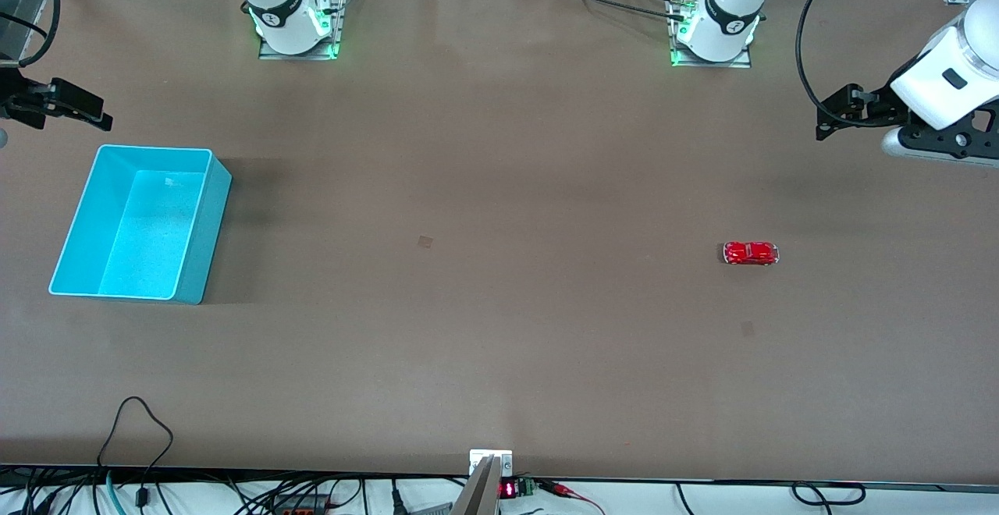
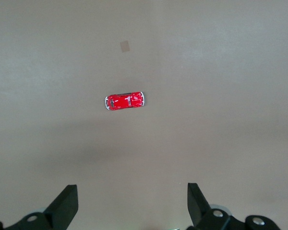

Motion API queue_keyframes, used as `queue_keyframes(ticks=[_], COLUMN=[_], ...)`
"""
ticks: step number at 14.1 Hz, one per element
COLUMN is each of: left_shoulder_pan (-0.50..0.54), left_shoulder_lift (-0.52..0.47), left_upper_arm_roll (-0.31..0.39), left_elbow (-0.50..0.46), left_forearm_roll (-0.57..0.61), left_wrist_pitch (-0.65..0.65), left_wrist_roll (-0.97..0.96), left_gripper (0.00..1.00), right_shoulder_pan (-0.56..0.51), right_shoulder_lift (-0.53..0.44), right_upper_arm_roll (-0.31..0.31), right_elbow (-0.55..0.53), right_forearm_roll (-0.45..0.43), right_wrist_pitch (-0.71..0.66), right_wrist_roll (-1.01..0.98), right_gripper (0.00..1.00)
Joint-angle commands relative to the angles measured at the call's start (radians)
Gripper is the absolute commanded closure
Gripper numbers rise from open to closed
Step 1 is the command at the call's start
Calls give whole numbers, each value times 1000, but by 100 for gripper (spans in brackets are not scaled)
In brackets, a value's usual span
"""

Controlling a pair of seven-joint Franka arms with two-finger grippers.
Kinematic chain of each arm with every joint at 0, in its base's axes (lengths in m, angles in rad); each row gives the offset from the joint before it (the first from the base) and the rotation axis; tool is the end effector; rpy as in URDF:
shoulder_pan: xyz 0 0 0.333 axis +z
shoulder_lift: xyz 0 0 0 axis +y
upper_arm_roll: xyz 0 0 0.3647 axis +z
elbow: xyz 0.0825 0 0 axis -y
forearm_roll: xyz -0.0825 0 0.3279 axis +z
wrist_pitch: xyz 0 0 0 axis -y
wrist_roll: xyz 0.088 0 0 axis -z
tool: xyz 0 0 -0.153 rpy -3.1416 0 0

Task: Wind red beetle toy and store in blue box
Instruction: 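Move the left gripper toward the small red toy car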

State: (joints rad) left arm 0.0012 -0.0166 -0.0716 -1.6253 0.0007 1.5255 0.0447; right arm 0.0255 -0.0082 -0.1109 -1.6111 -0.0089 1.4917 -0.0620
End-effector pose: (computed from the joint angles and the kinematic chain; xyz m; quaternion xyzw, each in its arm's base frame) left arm 0.4810 -0.0341 0.6092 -0.9975 0.0574 0.0416 0.0015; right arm 0.4785 -0.0426 0.6085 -0.9984 0.0118 0.0557 0.0001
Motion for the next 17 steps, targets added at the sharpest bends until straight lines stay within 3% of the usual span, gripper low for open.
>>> queue_keyframes(ticks=[1, 7, 12, 15, 17], left_shoulder_pan=[-4, -6, -15, -9, -6], left_shoulder_lift=[15, 32, 67, 69, 69], left_upper_arm_roll=[1, 1, -2, -1, -2], left_elbow=[32, 32, 22, -7, -80], left_forearm_roll=[-10, -13, -7, -2, 18], left_wrist_pitch=[-25, -50, -310, -298, -187], left_wrist_roll=[-14, -19, -5, 160, 278], left_gripper=[0, 0, 0, 0, 0], right_shoulder_pan=[-7, -6, -7, -7, -10], right_shoulder_lift=[-19, -18, 16, 108, 111], right_upper_arm_roll=[8, 8, 8, 8, 8], right_elbow=[-20, -18, -15, -12, -10], right_forearm_roll=[-8, -11, -6, -9, -3], right_wrist_pitch=[12, 24, 27, 10, -4], right_wrist_roll=[-4, -2, 8, -11, -10], right_gripper=[0, 0, 0, 0, 0])
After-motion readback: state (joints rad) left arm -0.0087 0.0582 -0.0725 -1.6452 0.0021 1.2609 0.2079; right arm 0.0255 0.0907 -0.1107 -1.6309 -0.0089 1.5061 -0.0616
